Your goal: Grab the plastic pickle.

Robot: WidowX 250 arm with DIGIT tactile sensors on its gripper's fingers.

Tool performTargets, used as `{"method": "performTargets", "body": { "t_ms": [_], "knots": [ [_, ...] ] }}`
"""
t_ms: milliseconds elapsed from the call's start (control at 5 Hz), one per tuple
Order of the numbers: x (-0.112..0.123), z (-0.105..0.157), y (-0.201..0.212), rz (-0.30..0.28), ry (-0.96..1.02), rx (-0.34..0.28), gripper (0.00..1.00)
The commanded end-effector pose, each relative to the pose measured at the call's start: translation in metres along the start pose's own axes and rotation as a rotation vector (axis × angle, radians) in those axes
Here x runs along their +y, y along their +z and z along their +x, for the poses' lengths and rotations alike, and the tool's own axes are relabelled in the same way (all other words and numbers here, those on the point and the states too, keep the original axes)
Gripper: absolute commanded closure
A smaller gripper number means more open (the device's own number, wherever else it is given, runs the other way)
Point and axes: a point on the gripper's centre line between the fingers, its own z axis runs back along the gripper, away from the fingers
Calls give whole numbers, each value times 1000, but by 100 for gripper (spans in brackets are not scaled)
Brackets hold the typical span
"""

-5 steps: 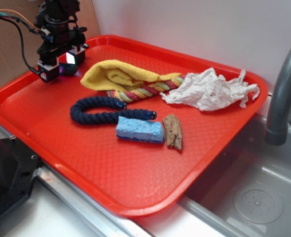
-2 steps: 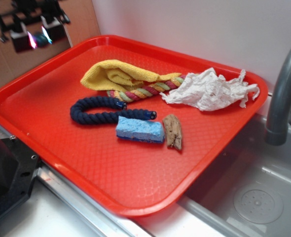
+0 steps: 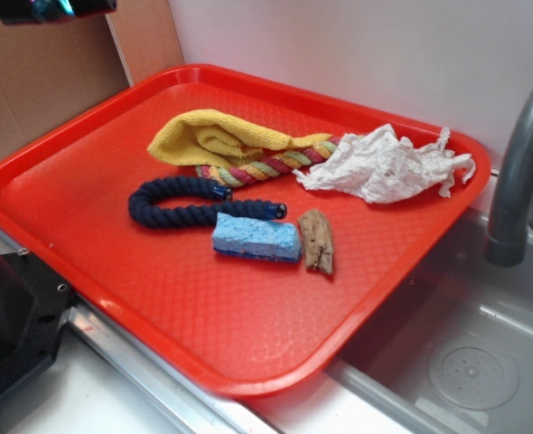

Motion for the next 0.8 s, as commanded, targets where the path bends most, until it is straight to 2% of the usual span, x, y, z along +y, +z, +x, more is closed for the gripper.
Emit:
{"method": "performTargets", "body": {
  "t_ms": [0, 200, 600],
  "knots": [
    [-3, -34, 34, -157, -500, -116, 100],
    [-3, -45, 37, -156, -737, -95, 100],
    [5, -46, 40, -114, -683, -99, 100]
  ]
}}
